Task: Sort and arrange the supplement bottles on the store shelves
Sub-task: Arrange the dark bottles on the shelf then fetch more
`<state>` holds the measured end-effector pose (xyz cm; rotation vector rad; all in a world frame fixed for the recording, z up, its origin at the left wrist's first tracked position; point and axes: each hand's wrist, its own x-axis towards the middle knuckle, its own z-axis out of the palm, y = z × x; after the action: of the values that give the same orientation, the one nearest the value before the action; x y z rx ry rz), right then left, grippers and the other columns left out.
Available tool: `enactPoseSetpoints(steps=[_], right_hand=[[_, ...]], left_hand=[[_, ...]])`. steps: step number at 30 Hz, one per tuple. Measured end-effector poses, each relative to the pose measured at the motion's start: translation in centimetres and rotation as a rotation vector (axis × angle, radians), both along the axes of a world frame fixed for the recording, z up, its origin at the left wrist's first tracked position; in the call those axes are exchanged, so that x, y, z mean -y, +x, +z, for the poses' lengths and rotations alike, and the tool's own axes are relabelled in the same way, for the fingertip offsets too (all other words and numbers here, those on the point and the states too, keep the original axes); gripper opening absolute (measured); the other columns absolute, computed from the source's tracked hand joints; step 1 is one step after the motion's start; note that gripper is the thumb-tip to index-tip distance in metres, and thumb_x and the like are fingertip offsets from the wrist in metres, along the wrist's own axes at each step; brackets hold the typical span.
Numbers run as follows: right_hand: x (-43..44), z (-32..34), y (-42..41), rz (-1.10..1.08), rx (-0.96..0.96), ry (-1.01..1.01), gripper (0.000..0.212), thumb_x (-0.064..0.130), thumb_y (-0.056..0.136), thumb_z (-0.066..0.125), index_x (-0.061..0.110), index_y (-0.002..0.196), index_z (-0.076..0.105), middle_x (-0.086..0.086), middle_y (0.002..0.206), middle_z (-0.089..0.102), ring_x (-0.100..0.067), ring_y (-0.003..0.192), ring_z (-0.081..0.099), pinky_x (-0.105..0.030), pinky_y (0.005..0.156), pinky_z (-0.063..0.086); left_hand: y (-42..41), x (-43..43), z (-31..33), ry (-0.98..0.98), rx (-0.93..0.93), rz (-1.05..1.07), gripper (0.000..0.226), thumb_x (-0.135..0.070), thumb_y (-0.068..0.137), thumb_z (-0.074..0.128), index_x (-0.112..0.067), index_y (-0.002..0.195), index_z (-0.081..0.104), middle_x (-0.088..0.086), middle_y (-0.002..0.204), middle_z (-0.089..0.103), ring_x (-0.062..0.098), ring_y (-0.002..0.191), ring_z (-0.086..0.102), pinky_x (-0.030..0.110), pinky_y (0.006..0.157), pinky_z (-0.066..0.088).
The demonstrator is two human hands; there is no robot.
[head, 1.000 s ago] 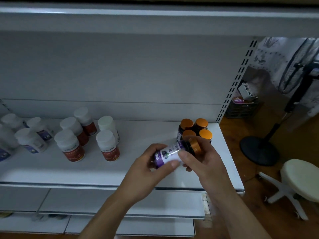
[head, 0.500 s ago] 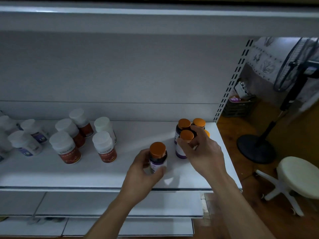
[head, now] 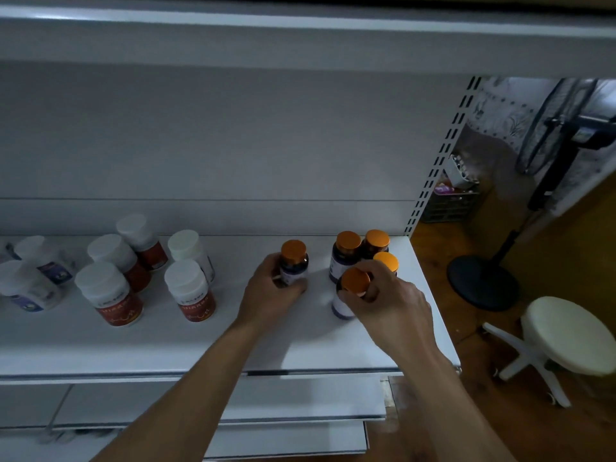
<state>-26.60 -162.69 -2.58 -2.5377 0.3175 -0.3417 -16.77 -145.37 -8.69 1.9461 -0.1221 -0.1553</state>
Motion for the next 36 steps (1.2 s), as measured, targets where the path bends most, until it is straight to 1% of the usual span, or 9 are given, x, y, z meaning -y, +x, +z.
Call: enactPoseSetpoints(steps=[3, 7, 11, 14, 17, 24, 29, 33, 36], right_hand=[[-0.1, -0.3, -1.2, 0.019, 0.052, 0.000, 0.031, 0.043, 0.083, 0.071, 0.025, 0.106, 0.061, 0.018, 0.054, 0.042, 0.000, 0.051, 0.042, -0.014, 0.052, 0.027], [-0.5, -0.4, -2.5, 0.080, 0.019, 0.061, 0.035, 0.044, 0.081, 0.071, 0.028, 0.111, 0.061, 0.018, 0.051, 0.042, -0.002, 0.052, 0.048, -0.010, 0.057, 0.033], [-0.7, 0.2, -3.3, 0.130, 0.036, 0.110, 0.034, 0.047, 0.080, 0.072, 0.036, 0.108, 0.058, 0.008, 0.052, 0.050, -0.007, 0.062, 0.057, -0.011, 0.062, 0.041], [-1.3, 1.0, -3.7, 0.190, 0.087, 0.177, 0.034, 0.046, 0.077, 0.074, 0.044, 0.103, 0.052, 0.011, 0.070, 0.058, -0.004, 0.068, 0.058, -0.010, 0.063, 0.042], [-2.1, 2.4, -4.0, 0.268, 0.156, 0.251, 0.037, 0.042, 0.075, 0.078, 0.046, 0.101, 0.052, 0.009, 0.061, 0.056, -0.006, 0.059, 0.057, -0.009, 0.063, 0.043], [-2.4, 3.9, -4.5, 0.333, 0.254, 0.248, 0.036, 0.065, 0.070, 0.060, 0.063, 0.105, 0.050, 0.013, 0.082, 0.053, -0.013, 0.072, 0.054, -0.018, 0.063, 0.046], [-3.5, 3.9, -5.2, 0.399, 0.312, 0.198, 0.045, 0.061, 0.072, 0.065, 0.052, 0.114, 0.050, 0.021, 0.088, 0.051, -0.006, 0.080, 0.053, -0.010, 0.071, 0.043], [-3.9, 4.7, -6.1, 0.450, 0.429, 0.112, 0.044, 0.056, 0.077, 0.067, 0.038, 0.116, 0.056, 0.022, 0.086, 0.047, 0.000, 0.076, 0.049, -0.011, 0.067, 0.043], [-3.6, 5.5, -6.6, 0.481, 0.505, 0.092, 0.043, 0.054, 0.079, 0.067, 0.031, 0.115, 0.061, 0.019, 0.085, 0.048, 0.000, 0.075, 0.048, -0.011, 0.068, 0.042]], left_hand=[[1.6, 0.3, -0.1, 0.024, 0.021, -0.027, 0.046, -0.022, 0.080, 0.079, -0.034, 0.115, 0.051, -0.007, 0.115, 0.063, 0.013, 0.103, 0.062, 0.024, 0.084, 0.045], [1.4, -0.3, -0.3, -0.016, 0.010, -0.045, 0.051, -0.024, 0.080, 0.079, -0.031, 0.122, 0.051, -0.009, 0.122, 0.058, 0.011, 0.111, 0.060, 0.014, 0.083, 0.044], [-3.3, -1.9, 0.8, 0.059, 0.085, 0.005, 0.046, -0.028, 0.090, 0.067, -0.033, 0.131, 0.047, -0.018, 0.127, 0.051, 0.001, 0.111, 0.052, 0.021, 0.094, 0.042], [-7.7, -3.0, 2.3, 0.006, 0.153, -0.207, 0.041, -0.040, 0.089, 0.065, -0.040, 0.127, 0.050, -0.026, 0.123, 0.055, -0.002, 0.116, 0.053, 0.016, 0.097, 0.044], [-9.8, -2.6, 3.2, -0.051, 0.093, -0.398, 0.061, -0.041, 0.082, 0.076, -0.038, 0.135, 0.045, -0.027, 0.130, 0.053, 0.000, 0.123, 0.050, 0.011, 0.098, 0.041], [-10.2, -2.9, 3.7, -0.104, 0.144, -0.230, 0.057, -0.028, 0.079, 0.080, -0.042, 0.125, 0.051, -0.021, 0.119, 0.062, 0.006, 0.113, 0.059, 0.013, 0.086, 0.048], [-10.8, -2.7, 4.3, -0.255, 0.144, -0.308, 0.050, -0.034, 0.080, 0.074, -0.034, 0.125, 0.053, -0.017, 0.119, 0.062, 0.014, 0.113, 0.060, 0.029, 0.094, 0.052], [-11.3, -1.9, 5.1, -0.319, 0.179, -0.324, 0.048, -0.016, 0.083, 0.075, -0.033, 0.122, 0.053, -0.006, 0.112, 0.062, 0.029, 0.104, 0.061, 0.039, 0.081, 0.057], [-11.6, -1.6, 5.7, -0.374, 0.201, -0.339, 0.052, -0.016, 0.081, 0.076, -0.033, 0.124, 0.053, -0.004, 0.112, 0.064, 0.032, 0.104, 0.062, 0.050, 0.083, 0.057]])
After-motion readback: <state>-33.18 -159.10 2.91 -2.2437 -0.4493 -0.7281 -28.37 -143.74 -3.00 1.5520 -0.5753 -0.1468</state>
